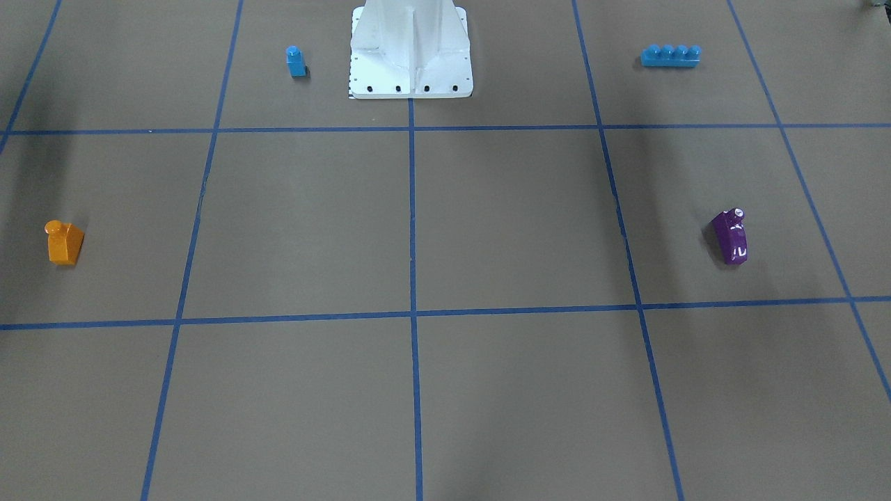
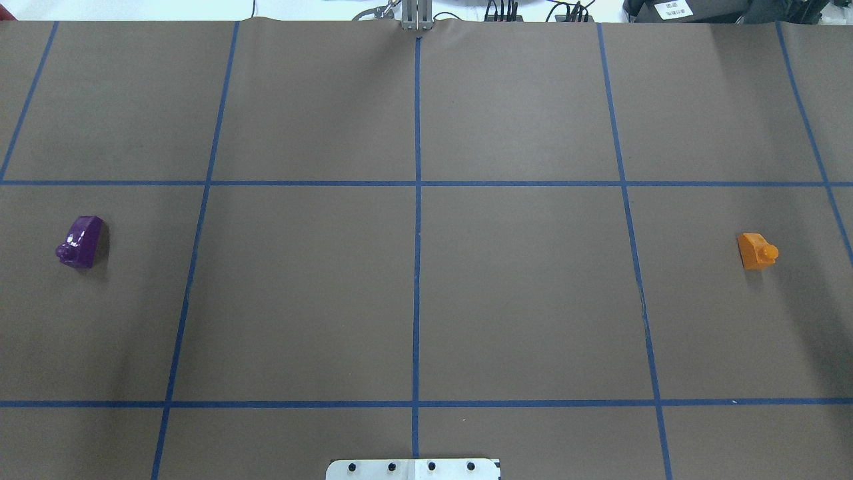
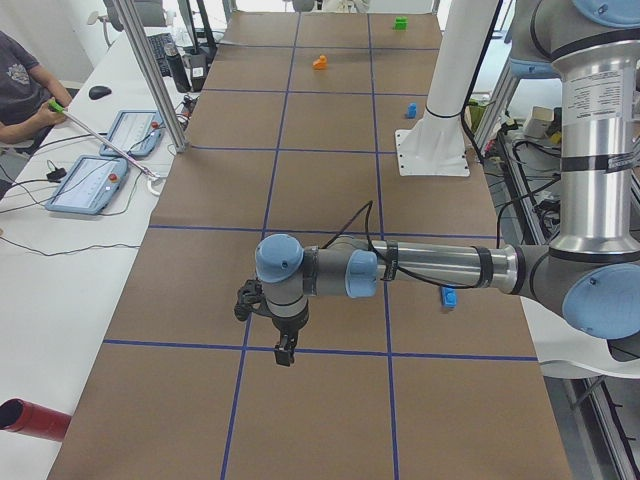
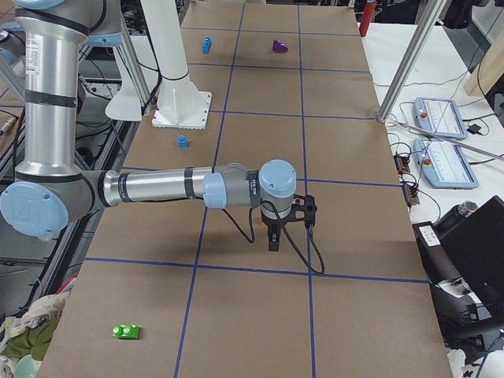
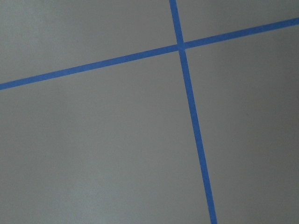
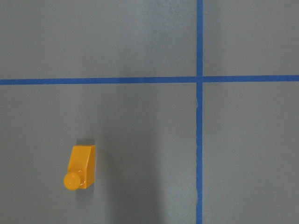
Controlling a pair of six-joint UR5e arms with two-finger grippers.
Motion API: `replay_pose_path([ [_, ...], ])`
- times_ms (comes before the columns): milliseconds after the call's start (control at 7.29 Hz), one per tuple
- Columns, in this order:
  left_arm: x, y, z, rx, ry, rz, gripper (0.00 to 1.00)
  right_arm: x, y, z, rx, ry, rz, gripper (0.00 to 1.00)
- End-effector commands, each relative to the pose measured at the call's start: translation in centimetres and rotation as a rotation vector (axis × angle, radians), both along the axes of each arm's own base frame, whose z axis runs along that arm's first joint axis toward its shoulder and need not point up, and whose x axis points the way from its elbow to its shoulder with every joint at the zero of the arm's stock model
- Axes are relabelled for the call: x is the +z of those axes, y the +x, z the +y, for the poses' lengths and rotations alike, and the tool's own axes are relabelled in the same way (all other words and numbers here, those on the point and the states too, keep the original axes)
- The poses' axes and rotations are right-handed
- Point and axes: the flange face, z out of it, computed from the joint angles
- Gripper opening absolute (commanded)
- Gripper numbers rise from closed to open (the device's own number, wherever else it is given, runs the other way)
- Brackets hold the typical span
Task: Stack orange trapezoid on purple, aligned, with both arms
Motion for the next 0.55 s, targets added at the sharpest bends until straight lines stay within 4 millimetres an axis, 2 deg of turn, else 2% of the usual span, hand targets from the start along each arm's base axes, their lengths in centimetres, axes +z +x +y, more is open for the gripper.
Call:
replay_pose_path([
  [0,-0.9,-0.1,-0.4,-0.002,0.019,-0.001,1.0,-0.2,0.0,-0.1,-0.001,0.01,0.002,1.0],
  [275,-2.2,0.3,-1.1,0.001,0.053,0.038,1.0,-0.5,0.0,-0.3,-0.001,0.019,0.0,1.0],
  [412,-4.2,0.6,-2.2,0.006,0.115,0.041,1.0,-0.7,0.1,-0.3,-0.001,0.028,0.009,1.0],
])
